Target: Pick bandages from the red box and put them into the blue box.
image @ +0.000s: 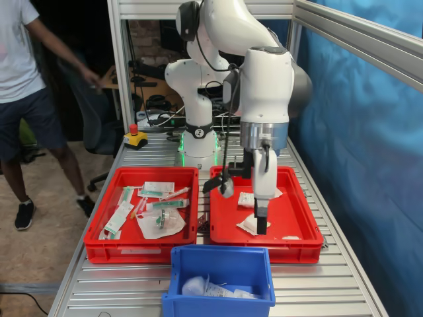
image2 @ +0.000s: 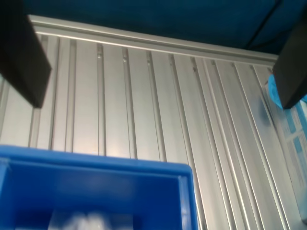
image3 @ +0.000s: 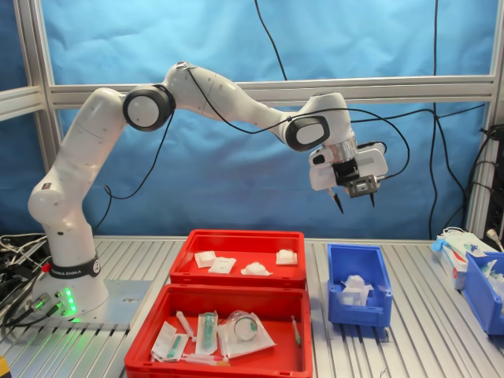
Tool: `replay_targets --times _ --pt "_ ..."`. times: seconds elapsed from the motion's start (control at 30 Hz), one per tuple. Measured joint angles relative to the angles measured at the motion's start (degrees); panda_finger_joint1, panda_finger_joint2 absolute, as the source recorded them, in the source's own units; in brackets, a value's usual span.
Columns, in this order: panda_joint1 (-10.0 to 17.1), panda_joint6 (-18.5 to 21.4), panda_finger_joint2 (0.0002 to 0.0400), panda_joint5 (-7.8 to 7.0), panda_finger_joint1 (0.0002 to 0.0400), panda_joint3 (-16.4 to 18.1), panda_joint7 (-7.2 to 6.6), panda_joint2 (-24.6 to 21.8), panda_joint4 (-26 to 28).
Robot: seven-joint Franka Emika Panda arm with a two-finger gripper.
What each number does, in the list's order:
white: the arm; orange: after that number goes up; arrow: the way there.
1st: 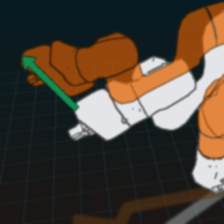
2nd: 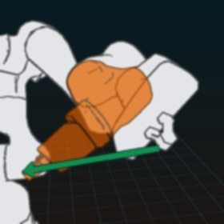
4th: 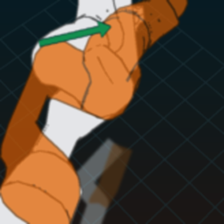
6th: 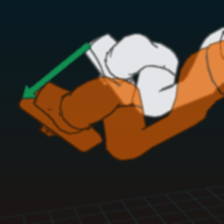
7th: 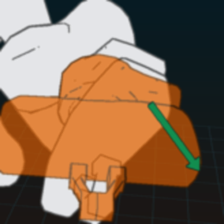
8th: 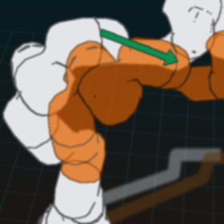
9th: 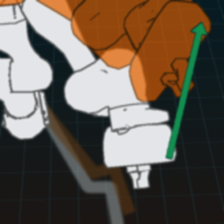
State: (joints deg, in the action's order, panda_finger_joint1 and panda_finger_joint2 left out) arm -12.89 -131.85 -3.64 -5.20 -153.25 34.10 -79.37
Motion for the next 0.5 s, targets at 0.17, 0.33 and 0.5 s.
replay_targets --times 0.17,0.33,0.5 --pt "-1.2 0.0 0.04 0.0 0.04 0.0 0.0 -0.4 -0.2" --pt "-1.9 0.0 0.04 0.0 0.04 0.1 0.0 -2.2 -1.6" --pt "-2.2 0.0 0.04 0.0 0.04 0.1 0.0 -6.2 -5.6"
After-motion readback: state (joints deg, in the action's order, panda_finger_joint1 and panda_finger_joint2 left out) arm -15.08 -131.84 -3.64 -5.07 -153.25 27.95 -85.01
